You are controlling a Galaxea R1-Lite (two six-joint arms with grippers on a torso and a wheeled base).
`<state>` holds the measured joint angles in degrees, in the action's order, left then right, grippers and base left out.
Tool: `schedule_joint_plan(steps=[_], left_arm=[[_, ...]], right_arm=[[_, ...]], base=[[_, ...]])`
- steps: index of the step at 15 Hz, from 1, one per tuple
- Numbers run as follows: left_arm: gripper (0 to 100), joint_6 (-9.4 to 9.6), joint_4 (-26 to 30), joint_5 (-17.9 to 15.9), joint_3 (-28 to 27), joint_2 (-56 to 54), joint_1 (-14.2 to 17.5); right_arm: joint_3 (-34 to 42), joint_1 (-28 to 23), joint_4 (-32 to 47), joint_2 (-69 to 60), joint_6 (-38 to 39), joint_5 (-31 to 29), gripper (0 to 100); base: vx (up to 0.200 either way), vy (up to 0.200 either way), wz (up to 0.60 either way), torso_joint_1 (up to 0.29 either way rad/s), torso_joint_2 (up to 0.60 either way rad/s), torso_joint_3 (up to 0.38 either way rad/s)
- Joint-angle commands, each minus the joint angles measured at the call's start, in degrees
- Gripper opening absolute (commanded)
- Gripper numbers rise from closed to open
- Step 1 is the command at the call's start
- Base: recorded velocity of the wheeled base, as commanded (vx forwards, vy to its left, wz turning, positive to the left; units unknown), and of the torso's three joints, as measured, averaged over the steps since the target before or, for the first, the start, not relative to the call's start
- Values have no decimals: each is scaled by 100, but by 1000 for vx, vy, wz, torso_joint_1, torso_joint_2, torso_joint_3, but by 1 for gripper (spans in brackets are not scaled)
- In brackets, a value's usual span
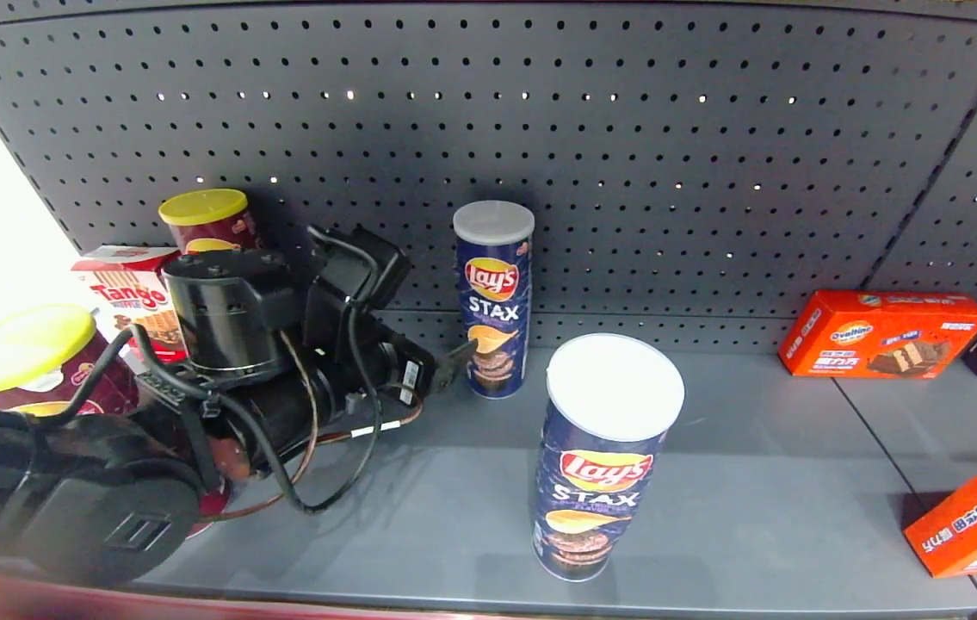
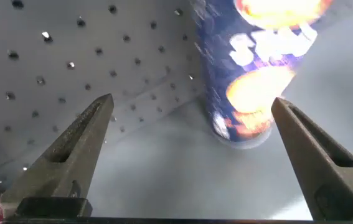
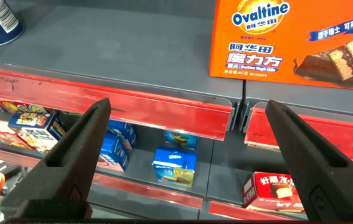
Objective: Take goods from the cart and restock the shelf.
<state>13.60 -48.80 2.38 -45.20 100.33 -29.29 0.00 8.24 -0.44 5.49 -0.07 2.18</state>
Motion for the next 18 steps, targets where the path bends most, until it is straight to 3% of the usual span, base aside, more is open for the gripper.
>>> schedule_joint_plan(steps=[1,5,6,10,18], left_arm=[[100,-7,-7,-9,249,-268,-33],[100,2,2,70,240,-268,161],[100,11,20,360,214,-251,196],[100,19,90,606,-85,13,293],[100,11,230,624,-665,655,284]], right_arm=[[0,2,-9,5,-1,2,100],[0,2,0,5,-1,2,100],[0,11,0,5,-1,2,100],[0,2,0,5,-1,2,100],[0,2,0,5,-1,2,100]], base=[[0,0,0,0,0,0],[0,0,0,0,0,0],[0,0,0,0,0,0],[0,0,0,0,0,0],[0,0,0,0,0,0]])
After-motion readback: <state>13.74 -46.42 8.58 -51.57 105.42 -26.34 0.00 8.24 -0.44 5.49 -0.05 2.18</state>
